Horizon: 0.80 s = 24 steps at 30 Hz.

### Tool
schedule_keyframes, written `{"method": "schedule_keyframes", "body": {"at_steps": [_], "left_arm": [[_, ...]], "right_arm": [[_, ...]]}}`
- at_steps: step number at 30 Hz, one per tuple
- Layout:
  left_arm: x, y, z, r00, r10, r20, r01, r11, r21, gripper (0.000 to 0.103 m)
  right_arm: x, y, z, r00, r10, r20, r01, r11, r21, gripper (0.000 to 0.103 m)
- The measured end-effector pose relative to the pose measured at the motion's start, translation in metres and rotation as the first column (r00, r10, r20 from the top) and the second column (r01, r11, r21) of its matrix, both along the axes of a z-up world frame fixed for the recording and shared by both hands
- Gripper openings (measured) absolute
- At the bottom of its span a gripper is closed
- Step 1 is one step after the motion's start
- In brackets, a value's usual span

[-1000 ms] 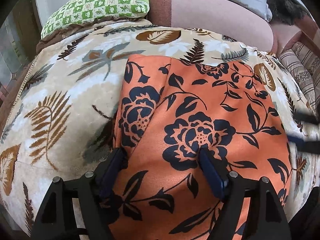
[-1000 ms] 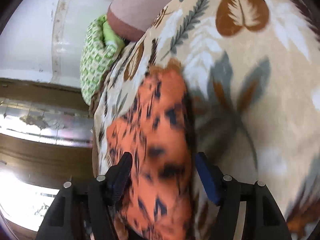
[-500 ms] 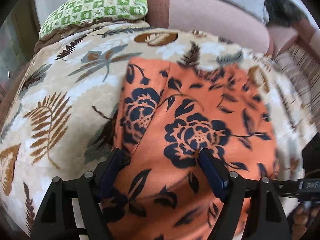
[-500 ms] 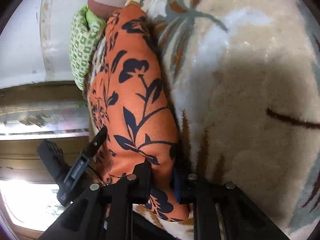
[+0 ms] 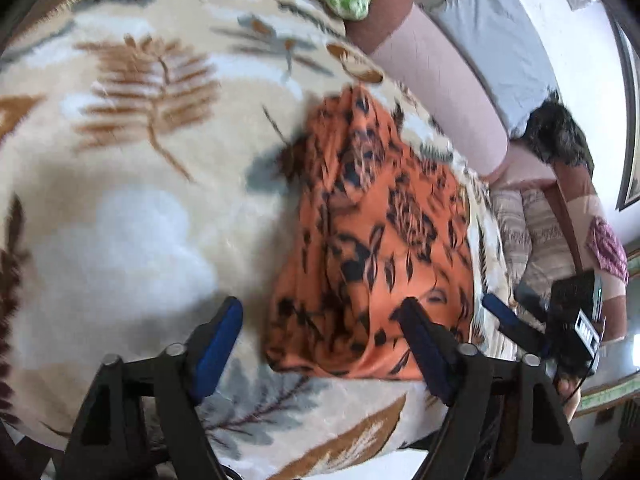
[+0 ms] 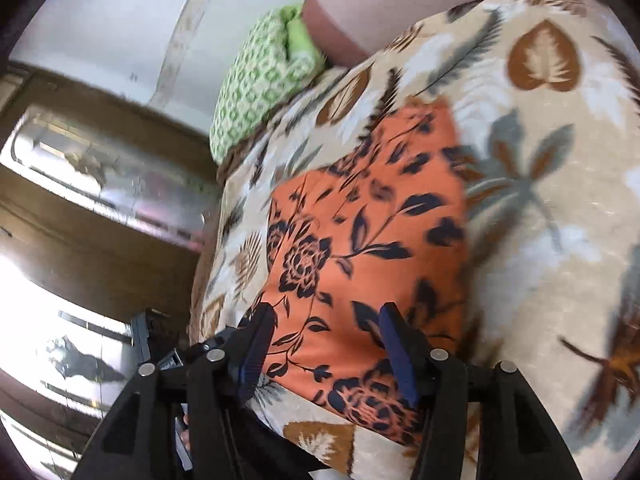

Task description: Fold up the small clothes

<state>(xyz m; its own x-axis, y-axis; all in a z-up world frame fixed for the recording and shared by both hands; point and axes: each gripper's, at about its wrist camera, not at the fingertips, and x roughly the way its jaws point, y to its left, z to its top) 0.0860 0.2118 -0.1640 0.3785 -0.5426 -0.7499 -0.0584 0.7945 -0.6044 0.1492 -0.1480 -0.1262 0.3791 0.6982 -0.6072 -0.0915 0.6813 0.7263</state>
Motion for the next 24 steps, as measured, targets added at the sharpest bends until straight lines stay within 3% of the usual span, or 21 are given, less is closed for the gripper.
{"method": "schedule_keyframes", "body": {"at_steps": [1,2,4,6,9,11,13,15,16,19,23,24], "left_arm": [[0.000,-0.003,-0.006,1.000,-0.003,-0.024,0.003,1.000,0.001,0.039],[-0.001,-0.001,-0.015,0.998,0.012,-0.062,-0.013,1.000,-0.015,0.030],[-0.006,0.004,-0.021,0.996,0.048,-0.080,-0.053,0.997,-0.060,0.022],[-0.010,0.005,-0.022,0.993,0.066,-0.099,-0.074,0.994,-0.076,0.021],[-0.006,0.001,-0.021,0.992,0.049,-0.117,-0.056,0.997,-0.054,0.026],[-0.004,-0.002,0.000,0.998,0.003,-0.070,-0.003,1.000,-0.007,0.041],[0.001,-0.001,0.023,0.999,-0.037,0.006,0.036,0.999,0.028,0.074],[0.013,0.005,0.047,0.990,-0.028,0.135,0.020,0.998,0.060,0.085],[0.029,0.005,0.050,0.988,-0.039,0.151,0.028,0.997,0.076,0.086],[0.078,-0.003,0.038,0.993,-0.060,0.100,0.056,0.997,0.048,0.086],[0.129,-0.019,0.000,0.995,-0.099,-0.005,0.099,0.992,0.072,0.084],[0.136,-0.024,-0.011,0.995,-0.096,-0.041,0.099,0.993,0.071,0.071]], "right_arm": [[0.001,0.000,-0.008,1.000,0.012,-0.020,-0.012,1.000,-0.005,0.058],[0.004,0.002,-0.015,0.999,0.013,-0.040,-0.014,1.000,-0.018,0.058],[0.004,0.005,-0.025,0.998,0.008,-0.064,-0.008,1.000,-0.010,0.058],[0.008,0.006,-0.032,0.998,0.008,-0.065,-0.008,1.000,0.000,0.058],[0.009,-0.001,-0.041,0.996,0.004,-0.094,0.000,0.999,0.041,0.058],[0.011,-0.003,-0.043,0.995,0.005,-0.104,0.001,0.998,0.057,0.058],[0.011,-0.004,-0.046,0.994,0.014,-0.108,-0.006,0.998,0.069,0.058],[0.011,-0.004,-0.046,0.994,0.020,-0.105,-0.012,0.997,0.074,0.058],[0.012,0.000,-0.046,0.994,0.021,-0.104,-0.014,0.997,0.074,0.058],[0.011,-0.001,-0.044,0.995,0.027,-0.100,-0.020,0.997,0.071,0.058],[0.011,-0.001,-0.043,0.995,0.028,-0.099,-0.021,0.997,0.078,0.058],[0.011,-0.002,-0.044,0.995,0.029,-0.099,-0.020,0.996,0.083,0.058]]}}
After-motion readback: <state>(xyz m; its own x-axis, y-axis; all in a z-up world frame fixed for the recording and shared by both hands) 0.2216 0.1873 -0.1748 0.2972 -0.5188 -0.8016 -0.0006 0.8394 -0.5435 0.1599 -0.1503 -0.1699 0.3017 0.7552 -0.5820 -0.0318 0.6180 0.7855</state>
